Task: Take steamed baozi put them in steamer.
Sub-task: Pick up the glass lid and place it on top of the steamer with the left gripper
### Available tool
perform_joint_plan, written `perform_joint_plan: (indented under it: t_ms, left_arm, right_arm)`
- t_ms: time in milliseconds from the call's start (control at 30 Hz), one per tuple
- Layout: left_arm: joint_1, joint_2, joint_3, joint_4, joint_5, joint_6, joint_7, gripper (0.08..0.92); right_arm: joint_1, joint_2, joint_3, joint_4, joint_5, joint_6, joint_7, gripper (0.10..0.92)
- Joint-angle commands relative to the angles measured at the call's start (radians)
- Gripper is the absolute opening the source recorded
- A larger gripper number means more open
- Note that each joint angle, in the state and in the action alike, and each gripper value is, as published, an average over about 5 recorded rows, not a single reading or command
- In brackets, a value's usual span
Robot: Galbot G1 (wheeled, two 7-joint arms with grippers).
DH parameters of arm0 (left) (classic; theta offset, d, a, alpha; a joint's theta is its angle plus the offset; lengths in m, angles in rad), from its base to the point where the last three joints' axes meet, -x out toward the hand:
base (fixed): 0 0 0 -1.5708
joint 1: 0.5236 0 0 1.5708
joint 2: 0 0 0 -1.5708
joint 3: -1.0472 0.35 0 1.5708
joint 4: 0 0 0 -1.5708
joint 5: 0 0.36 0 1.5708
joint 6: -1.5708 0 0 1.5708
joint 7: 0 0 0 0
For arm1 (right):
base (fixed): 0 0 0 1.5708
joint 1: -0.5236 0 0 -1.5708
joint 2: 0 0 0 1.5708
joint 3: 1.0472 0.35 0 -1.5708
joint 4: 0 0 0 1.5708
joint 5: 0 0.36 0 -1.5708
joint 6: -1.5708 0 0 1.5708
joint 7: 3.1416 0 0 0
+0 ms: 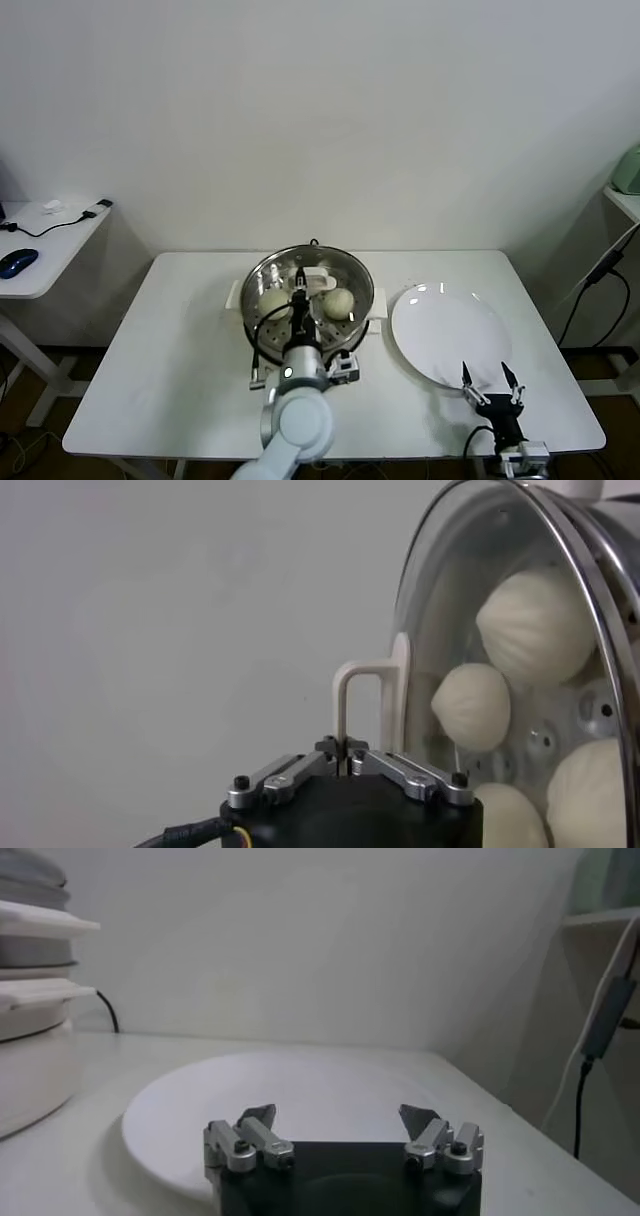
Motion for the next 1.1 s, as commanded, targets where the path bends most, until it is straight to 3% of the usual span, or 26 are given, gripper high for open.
perform_joint_plan:
  t_ms: [33, 433, 667, 967, 1100]
  left_arm:
    - [-0.008, -0.007, -0.007, 0.035, 0.016, 0.004, -0.007, 0.131]
    - [0.009, 0.002, -0.014, 0.057, 0.025, -0.016, -0.040, 0.131]
    - [0.019, 0.021, 0.009, -0.009, -0.044, -0.024, -0.031, 0.157]
    - [0.067, 0.098, 0.029, -0.208, -0.189, -0.034, -0.013, 0.404]
    - [0.123, 0.140, -0.019, -0.298, -0.369, -0.109, -0.120, 0.517]
  right_arm:
    - [0.002, 0.001, 0.000, -0.002, 0.000, 0.007, 0.001, 0.823]
    - [0.002, 0.011, -0.002, -0.008, -0.024, 0.029, -0.004, 0.823]
    - [0.003, 0.011, -0.001, 0.004, -0.023, 0.022, -0.009, 0.823]
    - [0.015, 0.014, -0.008, 0.025, -0.014, -0.018, -0.013, 0.823]
    - [0.023, 0.021, -0.016, 0.027, -0.007, -0.022, -0.007, 0.823]
